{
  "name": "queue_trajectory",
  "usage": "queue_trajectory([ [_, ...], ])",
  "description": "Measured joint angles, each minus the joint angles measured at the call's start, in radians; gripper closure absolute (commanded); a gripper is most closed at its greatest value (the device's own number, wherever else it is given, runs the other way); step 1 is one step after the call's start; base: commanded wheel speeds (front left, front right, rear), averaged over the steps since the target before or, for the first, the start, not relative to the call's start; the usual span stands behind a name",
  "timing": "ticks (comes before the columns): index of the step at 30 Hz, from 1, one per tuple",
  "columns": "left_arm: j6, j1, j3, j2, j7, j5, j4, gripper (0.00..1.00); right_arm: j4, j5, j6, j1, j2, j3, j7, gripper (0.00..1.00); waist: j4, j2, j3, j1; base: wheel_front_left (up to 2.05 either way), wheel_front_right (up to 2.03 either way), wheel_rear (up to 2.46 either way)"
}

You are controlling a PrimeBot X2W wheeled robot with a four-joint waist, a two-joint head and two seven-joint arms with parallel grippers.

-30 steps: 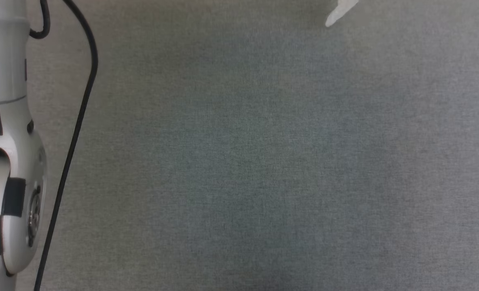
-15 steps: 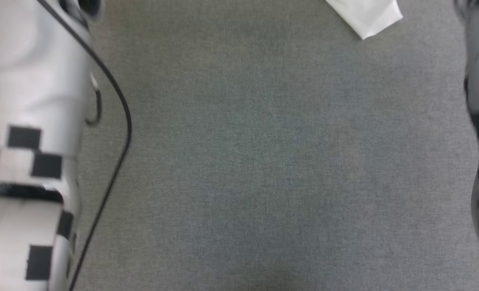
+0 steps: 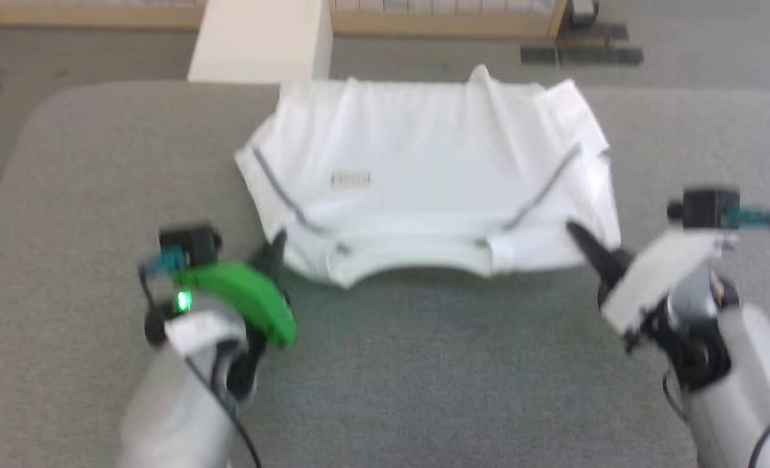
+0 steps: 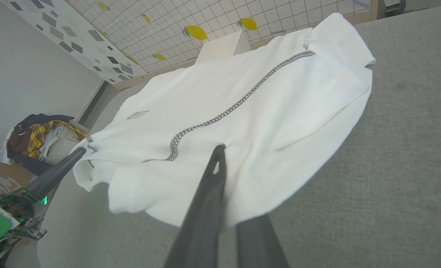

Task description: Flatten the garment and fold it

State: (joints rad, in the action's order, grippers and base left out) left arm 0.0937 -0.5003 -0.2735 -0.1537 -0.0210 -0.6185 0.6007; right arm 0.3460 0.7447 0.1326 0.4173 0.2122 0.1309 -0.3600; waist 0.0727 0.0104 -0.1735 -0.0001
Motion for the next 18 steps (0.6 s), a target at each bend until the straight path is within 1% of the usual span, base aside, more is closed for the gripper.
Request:
queue_trajectory([
  [3,-0.024,0.129,0.002,0.002,0.034,-0.035,-0.088,1.00,-0.045,-0.014,0.000,-0.110,-0.002,-0.019,-0.001,1.00,0.007,0.0000,0.049,0.0000,0.00,0.00,0.00],
  [9,-0.089,0.360,0.003,-0.013,0.117,-0.060,-0.274,1.00,-0.134,-0.057,0.000,-0.298,-0.031,-0.082,-0.059,1.00,0.012,0.0000,0.125,-0.0001,0.00,0.00,0.00],
  [13,-0.134,0.493,-0.001,-0.033,0.173,-0.081,-0.383,1.00,-0.200,-0.128,0.001,-0.414,-0.046,-0.130,-0.138,1.00,0.009,0.0000,0.167,0.0000,0.00,0.00,0.00],
  [18,-0.189,0.617,-0.015,-0.055,0.248,-0.092,-0.480,1.00,-0.294,-0.218,0.004,-0.541,-0.077,-0.179,-0.287,1.00,0.001,0.0000,0.204,-0.0001,0.00,0.00,0.00],
])
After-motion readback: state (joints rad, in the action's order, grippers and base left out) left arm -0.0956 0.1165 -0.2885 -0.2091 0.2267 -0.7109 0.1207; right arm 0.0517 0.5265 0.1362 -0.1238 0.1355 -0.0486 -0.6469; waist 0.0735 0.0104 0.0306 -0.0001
